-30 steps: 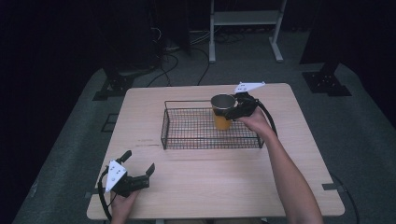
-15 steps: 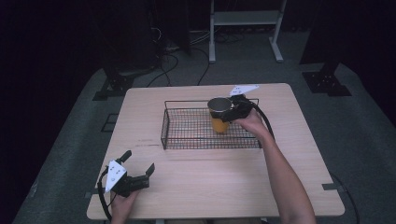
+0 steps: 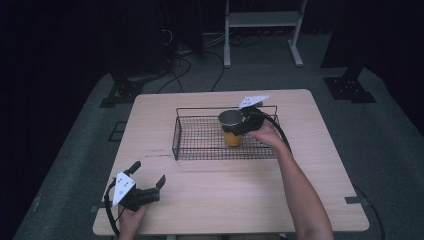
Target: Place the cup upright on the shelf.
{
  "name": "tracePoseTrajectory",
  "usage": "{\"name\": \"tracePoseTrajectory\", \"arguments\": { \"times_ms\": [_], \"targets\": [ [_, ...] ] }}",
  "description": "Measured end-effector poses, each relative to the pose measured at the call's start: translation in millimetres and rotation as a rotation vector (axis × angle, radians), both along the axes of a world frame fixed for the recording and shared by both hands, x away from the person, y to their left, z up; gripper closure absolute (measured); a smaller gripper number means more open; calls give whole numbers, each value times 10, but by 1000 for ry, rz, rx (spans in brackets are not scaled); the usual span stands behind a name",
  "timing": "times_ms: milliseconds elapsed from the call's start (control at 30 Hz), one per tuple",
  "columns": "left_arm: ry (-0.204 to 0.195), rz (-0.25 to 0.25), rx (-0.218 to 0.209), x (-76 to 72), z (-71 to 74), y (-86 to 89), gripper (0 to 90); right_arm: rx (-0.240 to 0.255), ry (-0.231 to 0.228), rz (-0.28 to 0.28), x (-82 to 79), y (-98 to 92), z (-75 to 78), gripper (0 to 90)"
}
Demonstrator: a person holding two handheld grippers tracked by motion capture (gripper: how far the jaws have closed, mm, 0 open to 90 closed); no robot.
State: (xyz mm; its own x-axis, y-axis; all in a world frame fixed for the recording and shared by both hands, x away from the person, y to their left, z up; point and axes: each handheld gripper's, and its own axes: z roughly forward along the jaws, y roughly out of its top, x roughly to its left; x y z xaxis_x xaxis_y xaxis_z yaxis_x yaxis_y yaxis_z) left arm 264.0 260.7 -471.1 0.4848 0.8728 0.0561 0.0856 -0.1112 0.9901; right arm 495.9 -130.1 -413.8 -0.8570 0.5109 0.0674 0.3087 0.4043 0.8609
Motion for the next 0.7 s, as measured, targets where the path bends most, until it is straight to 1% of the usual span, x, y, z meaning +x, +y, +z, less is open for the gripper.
{"name": "tracePoseTrajectory", "arguments": {
  "times_ms": [67,100,133,167,267,433,600,633,667,700],
  "targets": [
    [0,1,0,-1,0,-1,0,-25,6,10,-5,38,-36,97],
    [-1,1,0,-2,0,0,0,-25,6,10,-5,38,-36,97],
    [0,0,-1,1,0,1,0,-33,-9,19,-16,58,-38,97],
    [0,0,-1,1,0,1,0,-31,-11,21,-20,63,-35,96],
    [-1,0,1,0,-1,-2,0,-45,-18,30,-31,75,-47,96],
    [-1,0,0,0,-1,-1,0,-60,-26,31,-41,74,-40,94],
    [0,1,0,0,0,-1,0,-64,-31,30,-43,71,-42,84],
    [-1,1,0,0,0,0,0,-68,-36,31,-48,74,-41,83],
    [0,1,0,0,0,0,0,-83,-61,34,-59,80,-36,71],
    [-1,0,1,1,-1,-1,0,-83,-61,34,-59,80,-36,71]
  ]
}}
